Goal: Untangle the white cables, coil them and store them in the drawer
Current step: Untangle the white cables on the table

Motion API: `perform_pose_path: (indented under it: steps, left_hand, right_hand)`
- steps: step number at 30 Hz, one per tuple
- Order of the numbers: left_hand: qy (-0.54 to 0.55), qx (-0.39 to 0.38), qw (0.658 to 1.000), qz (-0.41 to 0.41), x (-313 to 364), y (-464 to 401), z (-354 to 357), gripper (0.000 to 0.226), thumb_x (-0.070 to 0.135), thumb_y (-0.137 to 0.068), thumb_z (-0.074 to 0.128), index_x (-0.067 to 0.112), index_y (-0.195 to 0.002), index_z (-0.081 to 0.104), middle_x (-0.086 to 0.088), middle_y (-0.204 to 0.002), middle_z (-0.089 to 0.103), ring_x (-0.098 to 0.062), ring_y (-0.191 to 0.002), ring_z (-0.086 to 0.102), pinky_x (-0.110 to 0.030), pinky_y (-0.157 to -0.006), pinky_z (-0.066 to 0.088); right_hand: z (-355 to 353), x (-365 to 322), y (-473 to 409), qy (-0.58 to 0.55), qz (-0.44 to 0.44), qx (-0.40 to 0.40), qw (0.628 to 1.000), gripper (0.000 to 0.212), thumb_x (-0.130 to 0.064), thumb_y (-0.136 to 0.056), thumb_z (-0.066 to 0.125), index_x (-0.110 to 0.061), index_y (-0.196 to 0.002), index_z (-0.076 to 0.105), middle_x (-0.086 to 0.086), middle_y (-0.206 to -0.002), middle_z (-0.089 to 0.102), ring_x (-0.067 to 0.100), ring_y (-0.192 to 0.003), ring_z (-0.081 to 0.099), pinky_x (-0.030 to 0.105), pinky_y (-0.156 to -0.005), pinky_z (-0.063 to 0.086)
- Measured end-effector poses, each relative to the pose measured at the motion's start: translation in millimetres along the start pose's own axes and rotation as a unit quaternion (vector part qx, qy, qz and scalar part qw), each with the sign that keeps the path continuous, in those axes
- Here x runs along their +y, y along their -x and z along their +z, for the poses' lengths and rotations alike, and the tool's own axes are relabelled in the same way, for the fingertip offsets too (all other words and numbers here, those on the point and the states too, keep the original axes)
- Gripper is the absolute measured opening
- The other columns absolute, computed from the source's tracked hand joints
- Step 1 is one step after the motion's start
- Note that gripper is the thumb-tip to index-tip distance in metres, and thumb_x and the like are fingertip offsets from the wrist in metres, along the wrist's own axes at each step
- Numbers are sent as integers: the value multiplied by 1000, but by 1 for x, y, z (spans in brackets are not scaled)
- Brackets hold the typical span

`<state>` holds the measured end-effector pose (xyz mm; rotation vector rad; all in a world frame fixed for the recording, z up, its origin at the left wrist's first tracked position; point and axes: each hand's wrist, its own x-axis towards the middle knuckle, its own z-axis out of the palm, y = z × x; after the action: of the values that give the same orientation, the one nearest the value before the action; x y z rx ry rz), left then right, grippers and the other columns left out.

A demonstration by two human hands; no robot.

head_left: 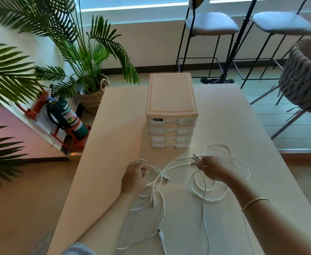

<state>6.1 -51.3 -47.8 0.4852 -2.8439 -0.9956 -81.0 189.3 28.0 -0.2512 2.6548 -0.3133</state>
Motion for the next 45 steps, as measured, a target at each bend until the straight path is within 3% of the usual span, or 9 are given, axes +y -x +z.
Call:
perform_pose_path:
  steps: [5, 11, 19, 28, 32, 35, 37, 40, 45]
  left_hand:
    - [-68, -15, 983, -170, -14, -21, -23, 26, 10, -88, 49, 6, -113, 57, -20, -115, 54, -34, -111, 50, -35, -88, 41]
    - [-69, -118, 976, -168, -26, -34, -22, 31, 12, -88, 52, 7, -118, 57, -18, -118, 61, -32, -112, 55, -33, -89, 43]
    - [-107, -100, 979, -142, -29, -35, -19, 21, 6, -84, 51, 5, -100, 64, -20, -107, 63, -33, -103, 58, -32, -83, 44]
    - [127, -60, 977, -157, 5, -37, -37, 13, 17, -81, 64, 21, -75, 53, -4, -80, 65, -23, -76, 63, -21, -58, 41]
    - [37, -184, 978, -96, 10, -35, -41, 37, 45, -87, 48, 15, -99, 68, -2, -99, 67, -15, -98, 58, -20, -75, 35]
    - [-111, -260, 956, -78, 10, -33, -40, 70, 43, -75, 15, 26, -131, 53, -9, -131, 56, -24, -124, 46, -24, -98, 32]
    - [-152, -289, 942, -79, 5, -28, -39, 59, 42, -82, 26, 32, -136, 44, -7, -136, 50, -23, -128, 40, -21, -102, 28]
    - [-99, -251, 959, -89, -6, -21, -31, 35, 20, -88, 55, 13, -121, 62, -12, -123, 52, -25, -115, 49, -22, -96, 35]
    - [-47, -146, 985, -74, -16, -16, -23, 26, 4, -87, 52, 9, -110, 64, -4, -80, 56, -27, -88, 55, -28, -82, 44]
  right_hand:
    - [3, -14, 2, -20, -11, -7, 1000, 30, -30, -95, 44, -6, -96, 62, 12, -101, 64, 27, -95, 57, 26, -66, 28]
    - [12, -29, -1, -40, -28, -22, 999, 35, -29, -92, 47, -23, -58, 40, 5, -80, 54, 26, -84, 55, 29, -67, 33]
    - [16, -38, 1, -35, -36, -7, 999, 26, -29, -91, 48, -20, -66, 48, 10, -86, 63, 26, -88, 57, 27, -66, 34]
    - [7, -54, 5, -127, -6, -15, 992, 32, -34, -94, 47, -8, -98, 65, 4, -84, 56, 19, -82, 48, 28, -59, 29]
    - [5, -58, 8, -116, -6, -20, 993, 29, -34, -94, 47, -10, -85, 61, 6, -84, 55, 20, -81, 48, 27, -65, 30]
    - [4, -61, 12, -110, -10, -24, 994, 25, -32, -93, 48, -16, -74, 52, 7, -82, 54, 21, -80, 47, 28, -63, 30]
    - [6, -61, 14, -113, -12, -26, 993, 22, -31, -92, 49, -13, -81, 58, 6, -81, 55, 21, -79, 48, 29, -62, 30]
    - [9, -59, 17, -122, -19, -24, 992, 25, -29, -90, 51, -15, -71, 56, 3, -69, 53, 20, -75, 49, 24, -52, 29]
    - [13, -60, 24, -96, -27, -24, 995, 37, -31, -92, 49, -21, -57, 40, 5, -71, 52, 19, -74, 48, 27, -53, 28]
